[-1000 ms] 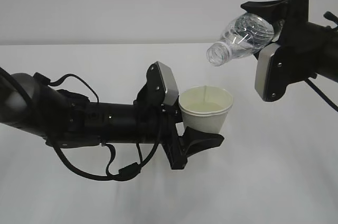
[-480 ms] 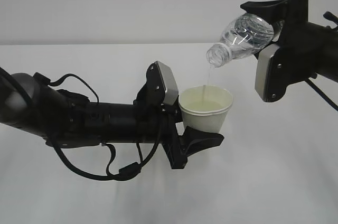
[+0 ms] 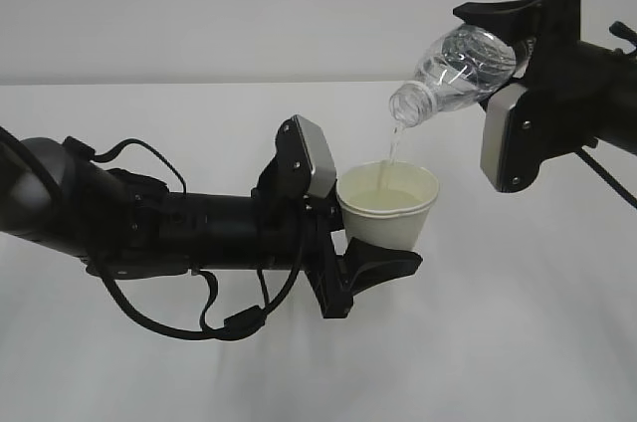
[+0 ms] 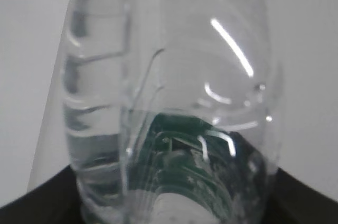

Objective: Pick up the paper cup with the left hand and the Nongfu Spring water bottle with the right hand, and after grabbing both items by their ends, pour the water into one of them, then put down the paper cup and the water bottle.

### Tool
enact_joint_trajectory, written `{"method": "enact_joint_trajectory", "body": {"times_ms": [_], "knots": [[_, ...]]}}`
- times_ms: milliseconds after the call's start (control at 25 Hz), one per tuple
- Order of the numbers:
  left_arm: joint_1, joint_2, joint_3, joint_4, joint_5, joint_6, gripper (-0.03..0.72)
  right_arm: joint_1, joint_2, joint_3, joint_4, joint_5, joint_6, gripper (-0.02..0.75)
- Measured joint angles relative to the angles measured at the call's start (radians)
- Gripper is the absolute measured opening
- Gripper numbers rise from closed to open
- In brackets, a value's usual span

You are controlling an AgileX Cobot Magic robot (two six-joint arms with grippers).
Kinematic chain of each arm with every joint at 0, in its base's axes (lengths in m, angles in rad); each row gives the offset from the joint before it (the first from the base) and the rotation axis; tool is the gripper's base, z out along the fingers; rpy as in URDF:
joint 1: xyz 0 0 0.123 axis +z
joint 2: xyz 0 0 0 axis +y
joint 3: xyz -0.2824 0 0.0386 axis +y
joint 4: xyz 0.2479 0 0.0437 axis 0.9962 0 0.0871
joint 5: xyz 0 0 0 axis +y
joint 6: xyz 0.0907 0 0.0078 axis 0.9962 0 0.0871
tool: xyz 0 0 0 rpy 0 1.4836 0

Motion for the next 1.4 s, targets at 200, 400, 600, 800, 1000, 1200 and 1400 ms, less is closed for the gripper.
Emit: {"method": "enact_joint_trajectory", "body": {"times_ms": [200, 400, 600, 800, 1000, 1200, 1400], "knots": [[0.0, 0.0, 0.0, 0.0, 0.0, 0.0, 0.451, 0.0, 0.0, 0.0, 0.0, 0.0, -0.004, 0.471], [0.0, 0.0, 0.0, 0.0, 0.0, 0.0, 0.45, 0.0, 0.0, 0.0, 0.0, 0.0, -0.008, 0.471], [0.0, 0.0, 0.0, 0.0, 0.0, 0.0, 0.45, 0.0, 0.0, 0.0, 0.0, 0.0, -0.008, 0.471], [0.0, 0.0, 0.0, 0.0, 0.0, 0.0, 0.45, 0.0, 0.0, 0.0, 0.0, 0.0, -0.01, 0.471], [0.0, 0.0, 0.0, 0.0, 0.0, 0.0, 0.45, 0.0, 0.0, 0.0, 0.0, 0.0, -0.012, 0.471], [0.0, 0.0, 0.0, 0.0, 0.0, 0.0, 0.45, 0.0, 0.0, 0.0, 0.0, -0.002, -0.014, 0.47], [0.0, 0.0, 0.0, 0.0, 0.0, 0.0, 0.45, 0.0, 0.0, 0.0, 0.0, -0.002, -0.015, 0.47]]}}
